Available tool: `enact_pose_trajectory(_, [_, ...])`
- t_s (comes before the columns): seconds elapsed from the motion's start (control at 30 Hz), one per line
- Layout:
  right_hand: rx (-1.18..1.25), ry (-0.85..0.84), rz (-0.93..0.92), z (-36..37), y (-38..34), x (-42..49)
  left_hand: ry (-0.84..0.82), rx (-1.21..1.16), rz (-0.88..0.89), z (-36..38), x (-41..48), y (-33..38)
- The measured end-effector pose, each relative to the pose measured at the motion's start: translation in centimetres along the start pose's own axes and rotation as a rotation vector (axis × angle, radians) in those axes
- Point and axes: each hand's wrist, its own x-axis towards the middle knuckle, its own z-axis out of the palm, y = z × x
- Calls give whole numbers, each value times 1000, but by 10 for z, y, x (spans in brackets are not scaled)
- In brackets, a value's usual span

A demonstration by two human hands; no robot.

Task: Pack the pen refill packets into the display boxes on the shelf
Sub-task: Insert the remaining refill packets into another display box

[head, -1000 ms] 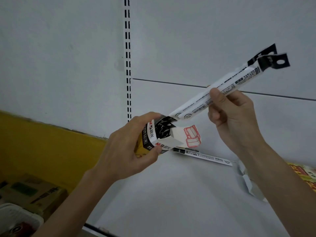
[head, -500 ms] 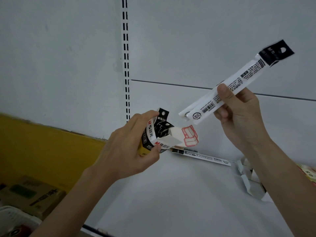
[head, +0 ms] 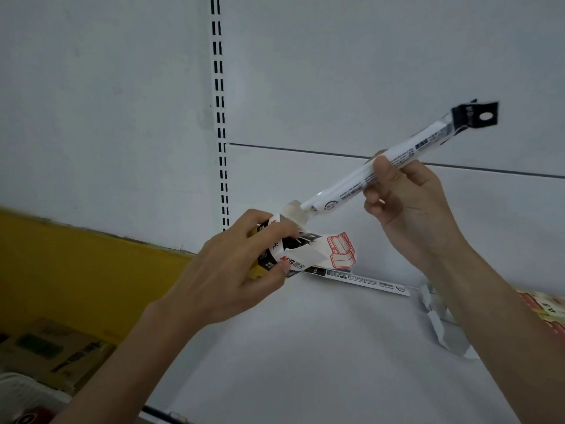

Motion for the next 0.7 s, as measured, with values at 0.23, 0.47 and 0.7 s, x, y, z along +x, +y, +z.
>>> enact_pose_trajectory(0.23, [-259, -166, 49, 17, 29, -12, -34, 9, 5, 1, -1, 2])
enact_pose_trajectory(0.47, [-237, -213, 44, 10, 25, -7, 25, -17, 13, -2, -4, -3])
enact_pose_trajectory(0.7, [-397, -227, -135, 12, 14, -8, 91, -128, 16, 3, -5, 0])
